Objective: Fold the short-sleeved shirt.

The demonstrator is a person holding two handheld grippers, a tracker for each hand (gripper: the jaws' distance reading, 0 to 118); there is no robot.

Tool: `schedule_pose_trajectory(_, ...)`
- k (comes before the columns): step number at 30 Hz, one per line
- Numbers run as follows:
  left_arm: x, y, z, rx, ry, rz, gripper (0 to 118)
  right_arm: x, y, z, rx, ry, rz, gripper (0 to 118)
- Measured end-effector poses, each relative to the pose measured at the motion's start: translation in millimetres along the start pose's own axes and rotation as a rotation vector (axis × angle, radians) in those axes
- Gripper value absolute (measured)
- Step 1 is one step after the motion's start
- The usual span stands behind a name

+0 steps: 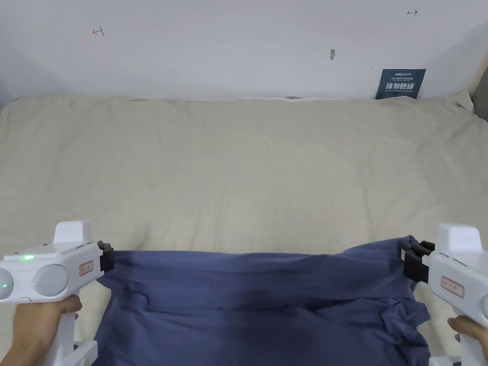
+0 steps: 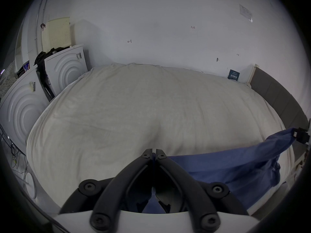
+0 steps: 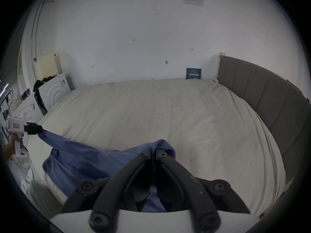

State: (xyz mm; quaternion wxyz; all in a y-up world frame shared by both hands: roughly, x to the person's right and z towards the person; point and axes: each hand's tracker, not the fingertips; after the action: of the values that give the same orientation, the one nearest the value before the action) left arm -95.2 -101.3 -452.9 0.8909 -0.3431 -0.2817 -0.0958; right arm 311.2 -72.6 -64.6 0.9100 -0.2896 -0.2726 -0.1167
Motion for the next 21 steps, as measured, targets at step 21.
schedule_pose_trajectory(21, -12, -155, 9, -0.25, 0.065, 0.014, 6, 14, -167, -2, -0.279, -0.121, -0.198, 8)
